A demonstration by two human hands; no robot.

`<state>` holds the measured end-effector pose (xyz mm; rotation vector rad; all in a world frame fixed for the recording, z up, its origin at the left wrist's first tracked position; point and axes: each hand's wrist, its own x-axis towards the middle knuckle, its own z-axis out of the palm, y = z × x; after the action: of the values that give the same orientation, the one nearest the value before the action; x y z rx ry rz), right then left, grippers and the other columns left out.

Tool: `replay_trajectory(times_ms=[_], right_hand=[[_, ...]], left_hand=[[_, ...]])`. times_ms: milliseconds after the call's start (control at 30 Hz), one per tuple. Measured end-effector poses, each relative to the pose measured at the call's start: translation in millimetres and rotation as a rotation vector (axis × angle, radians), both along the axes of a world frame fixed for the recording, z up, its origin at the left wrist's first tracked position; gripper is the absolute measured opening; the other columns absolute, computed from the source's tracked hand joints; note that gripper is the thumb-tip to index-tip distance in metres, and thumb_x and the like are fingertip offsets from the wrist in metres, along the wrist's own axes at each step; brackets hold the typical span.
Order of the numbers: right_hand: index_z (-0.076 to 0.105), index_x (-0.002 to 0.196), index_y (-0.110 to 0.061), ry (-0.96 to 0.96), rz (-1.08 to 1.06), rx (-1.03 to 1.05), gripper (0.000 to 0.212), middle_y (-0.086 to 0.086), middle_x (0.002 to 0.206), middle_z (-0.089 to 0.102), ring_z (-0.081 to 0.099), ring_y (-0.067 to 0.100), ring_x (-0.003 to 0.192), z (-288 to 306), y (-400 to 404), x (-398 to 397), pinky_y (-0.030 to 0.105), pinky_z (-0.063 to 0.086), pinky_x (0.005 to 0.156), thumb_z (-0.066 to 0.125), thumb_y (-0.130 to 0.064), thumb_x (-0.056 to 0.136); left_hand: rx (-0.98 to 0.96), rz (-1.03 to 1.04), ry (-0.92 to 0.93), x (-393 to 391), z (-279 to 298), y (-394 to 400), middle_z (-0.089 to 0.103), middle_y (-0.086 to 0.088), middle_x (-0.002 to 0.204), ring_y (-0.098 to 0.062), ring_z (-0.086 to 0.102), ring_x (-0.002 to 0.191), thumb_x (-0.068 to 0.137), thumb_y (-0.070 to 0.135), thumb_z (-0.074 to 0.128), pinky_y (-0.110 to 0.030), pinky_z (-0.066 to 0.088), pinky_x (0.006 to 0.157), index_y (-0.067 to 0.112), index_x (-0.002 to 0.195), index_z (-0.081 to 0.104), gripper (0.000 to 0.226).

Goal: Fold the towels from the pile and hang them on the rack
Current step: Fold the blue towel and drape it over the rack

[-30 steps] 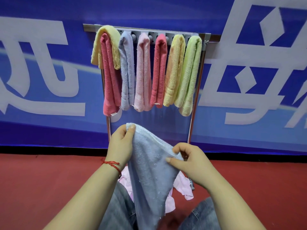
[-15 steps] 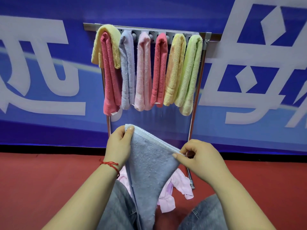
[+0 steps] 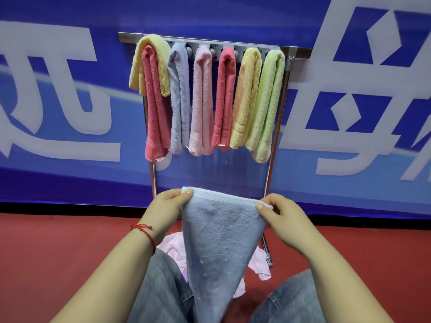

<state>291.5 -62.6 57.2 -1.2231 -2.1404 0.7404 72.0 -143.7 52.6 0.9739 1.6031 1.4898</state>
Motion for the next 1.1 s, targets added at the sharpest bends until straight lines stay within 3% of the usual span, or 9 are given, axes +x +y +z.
replay_trajectory(times_ms=[100,233,300,433,633,767,833,933,1100], right_hand=[[0.056,0.071,-0.018,0.138,-0.151,-0.042,0.020,-0.003,0.067,0.057,0.048,0.007,0.059,-5,2,-3,0.016,0.036,0.054,0.063,-0.029,0.087],[0.052,0.066,-0.014,0.213,-0.316,0.004,0.025,-0.005,0.050,0.048,0.044,0.007,0.047,-8,-1,-12,0.013,0.034,0.046,0.070,-0.026,0.079],[0.049,0.064,-0.014,0.240,-0.325,0.003,0.025,-0.005,0.050,0.046,0.043,0.009,0.049,-10,-5,-21,0.018,0.034,0.048,0.068,-0.022,0.079],[0.048,0.062,-0.014,0.320,-0.290,-0.050,0.024,-0.003,0.050,0.046,0.043,0.016,0.051,-13,-13,-41,0.026,0.037,0.053,0.066,-0.018,0.076],[0.048,0.058,-0.013,0.491,-0.177,-0.289,0.025,-0.002,0.053,0.049,0.047,0.013,0.053,-19,-22,-55,0.035,0.048,0.063,0.064,-0.009,0.076],[0.048,0.066,-0.014,0.477,-0.213,-0.185,0.021,-0.004,0.054,0.041,0.033,0.005,0.047,-19,-14,-35,0.013,0.030,0.044,0.061,-0.003,0.078],[0.058,0.083,-0.017,0.475,-0.189,-0.207,0.015,0.002,0.063,0.052,0.042,0.010,0.056,-18,-9,-25,0.009,0.033,0.047,0.059,-0.002,0.083],[0.061,0.113,-0.019,0.329,-0.110,-0.223,0.030,0.001,0.100,0.063,0.057,0.012,0.090,-15,-6,-22,0.016,0.042,0.076,0.049,-0.003,0.090],[0.064,0.095,-0.023,0.300,-0.065,-0.325,0.016,-0.005,0.107,0.063,0.057,0.009,0.094,-11,-11,-23,0.019,0.042,0.073,0.053,-0.014,0.089]], left_hand=[[-0.070,-0.050,-0.195,1,-1,0,0.043,0.010,0.040,-0.004,0.038,0.036,0.094,0.019,0.053,-0.016,0.036,0.045,0.017,0.049,0.058,0.045],[-0.109,0.054,-0.585,12,-8,3,0.063,0.003,0.049,-0.006,0.059,0.042,0.091,0.013,0.056,-0.015,0.051,0.046,0.010,0.071,0.061,0.021],[-0.092,0.081,-0.633,24,-15,6,0.067,0.002,0.054,-0.005,0.063,0.045,0.091,0.013,0.056,-0.016,0.053,0.048,0.008,0.076,0.063,0.018],[-0.003,0.110,-0.583,53,-21,10,0.070,0.001,0.062,-0.004,0.065,0.052,0.093,0.010,0.053,-0.015,0.050,0.047,0.005,0.088,0.067,0.016],[0.091,0.121,-0.448,73,-15,9,0.070,-0.011,0.079,-0.019,0.063,0.072,0.092,0.011,0.053,-0.024,0.053,0.064,0.011,0.075,0.071,0.024],[0.092,0.320,-0.251,45,-16,13,0.064,0.004,0.064,-0.017,0.054,0.072,0.092,0.017,0.053,-0.031,0.045,0.072,0.016,0.065,0.065,0.030],[0.068,0.341,-0.141,27,-20,14,0.058,0.000,0.070,-0.018,0.048,0.072,0.093,0.023,0.052,-0.034,0.039,0.070,0.014,0.066,0.059,0.029],[0.046,0.269,-0.052,16,-22,14,0.054,-0.007,0.072,-0.018,0.045,0.071,0.092,0.027,0.052,-0.032,0.035,0.067,0.006,0.074,0.061,0.029],[0.007,0.238,-0.147,19,-19,16,0.042,0.004,0.056,-0.015,0.035,0.055,0.093,0.025,0.053,-0.029,0.027,0.053,0.019,0.059,0.045,0.035]])
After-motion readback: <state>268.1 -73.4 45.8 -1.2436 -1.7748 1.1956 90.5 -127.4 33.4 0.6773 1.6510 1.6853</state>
